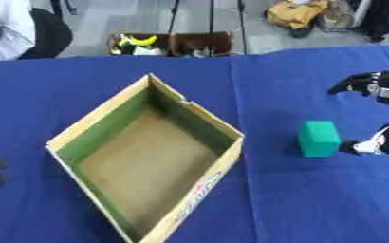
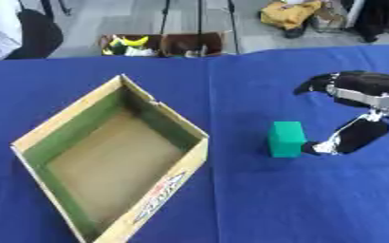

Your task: Pick up objects on the table and place them in the box.

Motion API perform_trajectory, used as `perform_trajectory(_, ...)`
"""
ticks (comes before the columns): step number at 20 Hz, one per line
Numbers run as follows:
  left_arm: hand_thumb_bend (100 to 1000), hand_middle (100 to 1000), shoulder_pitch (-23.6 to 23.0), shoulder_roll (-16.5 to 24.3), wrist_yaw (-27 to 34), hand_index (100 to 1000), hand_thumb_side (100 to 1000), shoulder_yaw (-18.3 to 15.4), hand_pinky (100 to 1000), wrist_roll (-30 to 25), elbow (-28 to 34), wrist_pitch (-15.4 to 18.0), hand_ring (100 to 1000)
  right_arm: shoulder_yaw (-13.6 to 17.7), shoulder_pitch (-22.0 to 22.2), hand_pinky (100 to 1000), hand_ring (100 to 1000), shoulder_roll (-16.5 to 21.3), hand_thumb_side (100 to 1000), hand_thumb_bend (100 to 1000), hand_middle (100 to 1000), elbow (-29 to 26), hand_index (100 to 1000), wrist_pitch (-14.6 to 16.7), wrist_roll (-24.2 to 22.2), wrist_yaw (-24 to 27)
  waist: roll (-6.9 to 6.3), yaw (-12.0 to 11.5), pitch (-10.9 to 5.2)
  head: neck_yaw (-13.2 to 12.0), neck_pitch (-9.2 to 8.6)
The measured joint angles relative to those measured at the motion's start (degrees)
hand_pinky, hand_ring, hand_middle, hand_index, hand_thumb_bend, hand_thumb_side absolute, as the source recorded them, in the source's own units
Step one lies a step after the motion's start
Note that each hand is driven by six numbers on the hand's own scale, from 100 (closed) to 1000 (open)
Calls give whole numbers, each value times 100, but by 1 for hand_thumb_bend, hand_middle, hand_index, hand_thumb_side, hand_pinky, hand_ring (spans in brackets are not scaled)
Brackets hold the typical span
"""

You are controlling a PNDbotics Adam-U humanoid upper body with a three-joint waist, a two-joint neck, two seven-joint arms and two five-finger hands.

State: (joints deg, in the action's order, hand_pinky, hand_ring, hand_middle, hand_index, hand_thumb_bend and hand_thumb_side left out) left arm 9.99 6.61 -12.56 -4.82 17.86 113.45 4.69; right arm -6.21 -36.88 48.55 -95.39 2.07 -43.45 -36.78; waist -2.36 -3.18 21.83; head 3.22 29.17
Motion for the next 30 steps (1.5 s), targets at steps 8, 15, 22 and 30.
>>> perform_trajectory(8,166,552,1,0,38,810,914,5,225,-20,0,-13,391,-174,-260,819,955,-212,356,497,910,491,983,-29,-203,-39,1,-20,9,77,0)
perform_trajectory(15,161,552,2,0,41,809,912,9,223,-35,0,-11,391,-326,-375,795,932,-356,365,434,896,792,971,-41,-289,-268,1,-27,39,124,-1)
perform_trajectory(22,158,552,3,0,43,809,912,35,222,-48,0,-17,392,-440,-451,792,885,-516,360,386,889,1131,964,-112,-291,-492,0,-34,40,145,-3)
perform_trajectory(30,154,552,4,0,44,809,911,36,221,-58,0,-19,392,-448,-548,770,790,-587,344,351,855,1341,933,-122,-271,-591,-1,-52,75,148,-3)
